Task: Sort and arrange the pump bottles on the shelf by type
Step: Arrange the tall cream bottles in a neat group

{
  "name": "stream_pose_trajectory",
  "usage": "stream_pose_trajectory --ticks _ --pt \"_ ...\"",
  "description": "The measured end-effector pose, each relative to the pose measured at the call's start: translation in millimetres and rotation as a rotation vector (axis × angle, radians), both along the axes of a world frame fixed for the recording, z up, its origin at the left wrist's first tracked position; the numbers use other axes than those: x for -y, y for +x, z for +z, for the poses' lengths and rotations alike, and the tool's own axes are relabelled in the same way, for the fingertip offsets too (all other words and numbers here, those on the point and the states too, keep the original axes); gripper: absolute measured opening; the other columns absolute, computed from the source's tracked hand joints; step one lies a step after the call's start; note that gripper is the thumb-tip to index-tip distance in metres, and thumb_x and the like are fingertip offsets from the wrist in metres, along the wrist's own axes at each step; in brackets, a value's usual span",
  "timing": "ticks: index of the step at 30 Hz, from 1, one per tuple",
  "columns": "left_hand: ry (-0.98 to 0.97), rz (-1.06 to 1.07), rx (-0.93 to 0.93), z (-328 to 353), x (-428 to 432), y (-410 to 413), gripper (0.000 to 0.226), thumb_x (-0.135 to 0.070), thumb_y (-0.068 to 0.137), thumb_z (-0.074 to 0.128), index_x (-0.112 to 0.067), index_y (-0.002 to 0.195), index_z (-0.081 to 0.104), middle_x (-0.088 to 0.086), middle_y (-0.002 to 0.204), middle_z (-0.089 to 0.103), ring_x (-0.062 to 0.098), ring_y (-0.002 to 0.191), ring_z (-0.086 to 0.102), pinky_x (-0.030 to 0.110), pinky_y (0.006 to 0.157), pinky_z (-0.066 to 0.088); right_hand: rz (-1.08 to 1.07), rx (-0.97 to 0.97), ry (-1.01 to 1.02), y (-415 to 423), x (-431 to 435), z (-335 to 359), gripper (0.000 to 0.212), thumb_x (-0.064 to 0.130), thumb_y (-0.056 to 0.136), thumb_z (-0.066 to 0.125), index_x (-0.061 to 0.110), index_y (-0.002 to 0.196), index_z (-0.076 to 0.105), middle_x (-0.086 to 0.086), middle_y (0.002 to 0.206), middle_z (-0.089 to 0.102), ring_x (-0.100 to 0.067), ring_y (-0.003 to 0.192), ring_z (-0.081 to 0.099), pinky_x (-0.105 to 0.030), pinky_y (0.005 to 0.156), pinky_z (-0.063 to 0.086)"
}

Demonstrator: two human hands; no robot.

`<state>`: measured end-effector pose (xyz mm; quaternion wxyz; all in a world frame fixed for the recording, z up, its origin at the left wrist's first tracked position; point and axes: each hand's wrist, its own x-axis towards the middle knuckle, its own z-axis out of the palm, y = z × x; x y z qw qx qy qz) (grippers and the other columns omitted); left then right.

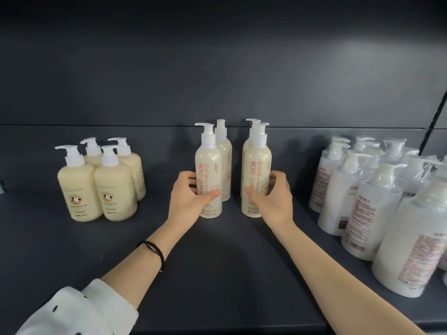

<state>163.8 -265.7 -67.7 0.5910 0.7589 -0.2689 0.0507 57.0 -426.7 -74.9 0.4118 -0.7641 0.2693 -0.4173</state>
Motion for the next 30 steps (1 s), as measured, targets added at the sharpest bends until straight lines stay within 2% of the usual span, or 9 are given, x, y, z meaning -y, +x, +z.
stream_pose_trajectory --ticks 5,11,14,16,18,20,24,27,30 --pt "0.012 0.094 0.007 2.6 -5.0 4.7 0.067 -0.031 0.065 0.086 -0.018 0.115 0.044 0.001 0.116 0.055 0.016 0.103 0.059 0.029 0.078 0.05 0.102 -0.056 -0.042 8.2 -16.8 -1.2 0.068 0.026 0.076 0.076 0.023 0.133 0.038 0.004 0.126 0.048 -0.012 0.112 0.051 -0.028 0.086 0.049" --pt "0.011 0.162 0.004 2.4 -17.7 18.9 0.065 -0.029 0.066 0.086 -0.021 0.112 0.041 0.003 0.118 0.054 0.018 0.107 0.057 0.033 0.083 0.05 0.277 -0.065 -0.104 25.6 -34.6 1.1 0.059 0.028 0.078 0.078 0.022 0.125 0.042 0.006 0.118 0.053 -0.008 0.107 0.054 -0.029 0.088 0.052" --pt "0.013 0.173 0.005 1.4 -20.1 22.5 0.066 -0.029 0.066 0.086 -0.019 0.114 0.041 0.004 0.118 0.054 0.017 0.105 0.057 0.032 0.081 0.049 0.367 0.014 -0.043 31.2 -37.4 1.6 0.038 0.036 0.085 0.07 0.024 0.115 0.051 0.01 0.108 0.058 -0.004 0.095 0.058 -0.021 0.079 0.05" --pt "0.012 0.166 0.01 1.3 -19.7 23.0 0.066 -0.029 0.067 0.085 -0.019 0.114 0.04 0.005 0.118 0.053 0.017 0.104 0.057 0.033 0.081 0.05 0.212 0.141 -0.033 30.7 -29.7 4.9 0.019 0.036 0.089 0.064 0.024 0.101 0.055 0.009 0.096 0.057 -0.005 0.085 0.058 -0.021 0.073 0.05" --pt "0.014 0.164 0.018 0.5 -19.4 23.7 0.065 -0.028 0.068 0.085 -0.02 0.113 0.039 0.005 0.119 0.053 0.017 0.105 0.057 0.036 0.084 0.051 -0.034 0.175 -0.048 32.8 -10.5 6.4 0.028 0.038 0.086 0.067 0.02 0.104 0.054 0.003 0.103 0.053 -0.011 0.093 0.056 -0.029 0.081 0.052" --pt "0.015 0.163 0.016 -1.4 -19.5 24.5 0.065 -0.029 0.068 0.085 -0.021 0.113 0.039 0.005 0.119 0.052 0.018 0.106 0.057 0.039 0.087 0.052 -0.162 0.084 -0.053 38.3 11.2 3.4 0.048 0.04 0.08 0.072 0.016 0.114 0.05 -0.003 0.117 0.048 -0.019 0.108 0.052 -0.036 0.089 0.051" --pt "0.011 0.157 0.005 -2.9 -19.3 26.2 0.068 -0.03 0.067 0.085 -0.02 0.116 0.039 0.004 0.119 0.052 0.019 0.106 0.057 0.044 0.089 0.053 -0.072 -0.036 -0.001 47.3 28.8 -6.8 0.062 0.039 0.073 0.078 0.017 0.12 0.043 -0.003 0.119 0.048 -0.02 0.11 0.053 -0.039 0.086 0.053" --pt "0.013 0.15 0.009 -2.1 -18.1 27.0 0.067 -0.028 0.068 0.085 -0.02 0.116 0.039 0.004 0.12 0.052 0.019 0.107 0.056 0.043 0.09 0.052 -0.035 -0.002 -0.008 47.8 33.0 -11.2 0.061 0.037 0.073 0.079 0.017 0.119 0.045 -0.001 0.115 0.055 -0.016 0.103 0.057 -0.034 0.079 0.054" --pt "0.009 0.142 0.016 -2.9 -18.1 28.4 0.066 -0.029 0.068 0.085 -0.021 0.114 0.039 0.003 0.119 0.051 0.018 0.107 0.056 0.041 0.089 0.052 0.104 0.015 0.04 46.6 37.6 -11.3 0.055 0.031 0.077 0.078 0.018 0.123 0.048 0.002 0.118 0.06 -0.011 0.103 0.058 -0.028 0.083 0.052"
